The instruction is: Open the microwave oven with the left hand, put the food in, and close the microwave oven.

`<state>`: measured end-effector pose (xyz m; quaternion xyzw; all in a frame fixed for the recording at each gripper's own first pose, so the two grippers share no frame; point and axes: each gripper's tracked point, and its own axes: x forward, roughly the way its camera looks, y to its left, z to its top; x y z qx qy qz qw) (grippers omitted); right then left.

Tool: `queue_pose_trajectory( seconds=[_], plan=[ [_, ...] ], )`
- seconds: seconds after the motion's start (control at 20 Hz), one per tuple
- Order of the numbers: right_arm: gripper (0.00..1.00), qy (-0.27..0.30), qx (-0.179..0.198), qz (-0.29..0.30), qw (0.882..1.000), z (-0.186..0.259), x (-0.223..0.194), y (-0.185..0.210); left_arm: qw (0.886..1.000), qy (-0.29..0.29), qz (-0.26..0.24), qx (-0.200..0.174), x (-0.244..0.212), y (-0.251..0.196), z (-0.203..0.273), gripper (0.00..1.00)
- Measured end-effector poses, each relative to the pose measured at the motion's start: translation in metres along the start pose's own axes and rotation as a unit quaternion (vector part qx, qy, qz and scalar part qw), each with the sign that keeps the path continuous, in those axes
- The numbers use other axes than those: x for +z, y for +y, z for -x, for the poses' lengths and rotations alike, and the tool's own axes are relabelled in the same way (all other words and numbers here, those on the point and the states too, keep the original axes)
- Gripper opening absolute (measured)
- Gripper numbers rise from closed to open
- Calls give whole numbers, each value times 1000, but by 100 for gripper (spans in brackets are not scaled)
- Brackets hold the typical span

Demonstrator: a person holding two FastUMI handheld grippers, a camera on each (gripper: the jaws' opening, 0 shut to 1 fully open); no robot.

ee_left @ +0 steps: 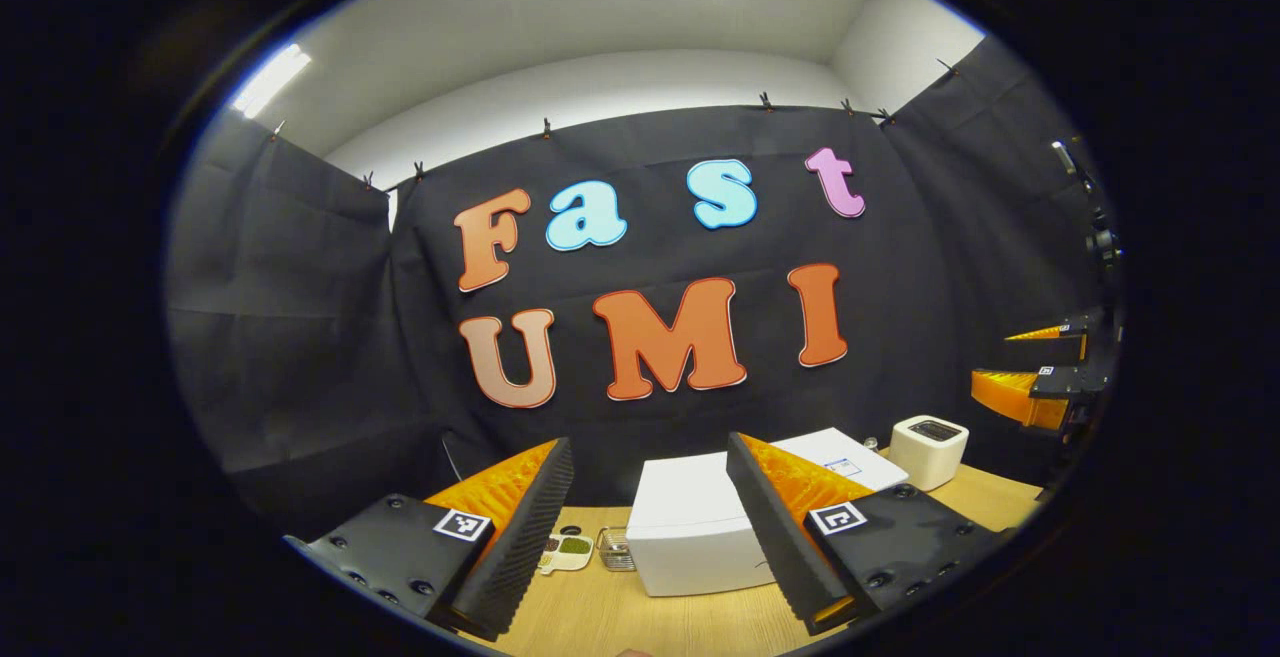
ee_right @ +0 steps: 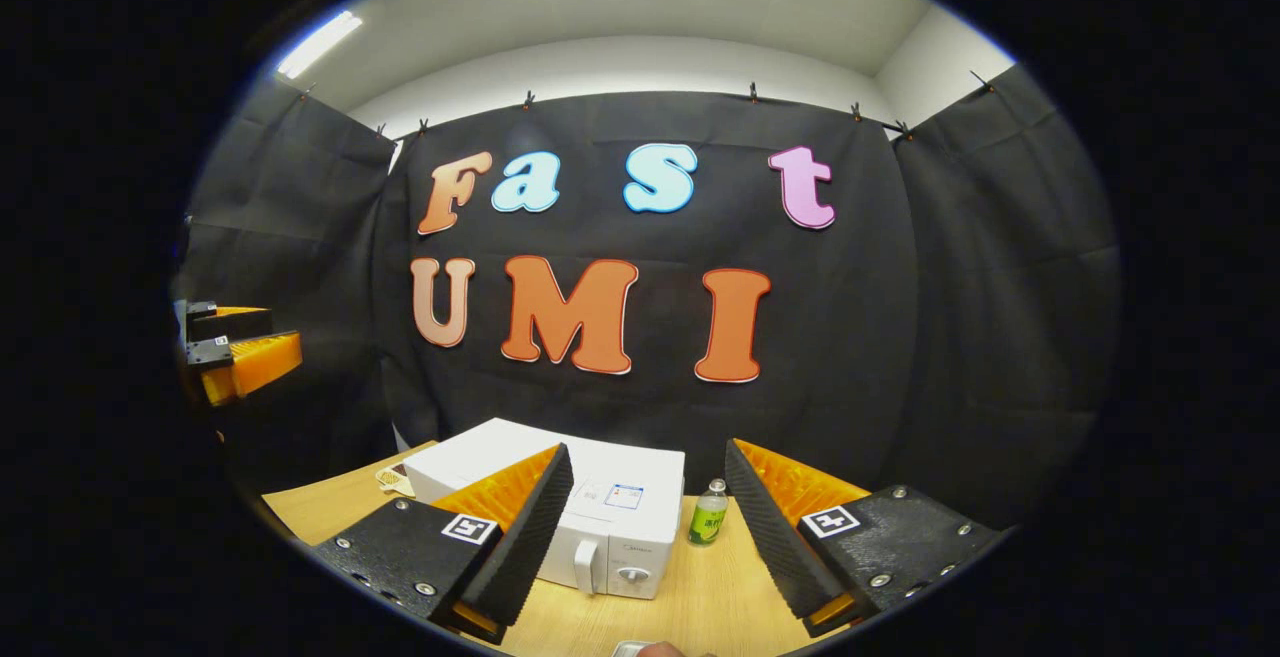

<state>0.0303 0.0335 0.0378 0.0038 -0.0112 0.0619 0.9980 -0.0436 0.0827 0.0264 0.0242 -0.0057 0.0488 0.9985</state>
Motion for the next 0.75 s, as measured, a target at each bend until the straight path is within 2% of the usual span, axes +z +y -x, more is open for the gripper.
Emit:
queue_pose_trajectory(
  seconds=[0.4, 0.65, 0.7, 0.75],
  plan=[
    [94, 4, 1, 7, 1000, -1, -5, 13, 999, -10, 14, -29, 0, -21, -6, 100],
    [94, 3, 0, 1, 1000, -1, -7, 15, 1000, -10, 8, -21, -3, -12, -9, 100],
    [100, 2, -1, 0, 1000, -1, -6, 15, 1000, -8, 7, -20, -4, -10, -10, 99],
    [100, 2, -2, 0, 1000, -1, -6, 15, 1000, -7, 9, -19, -6, -11, -9, 100]
  ],
)
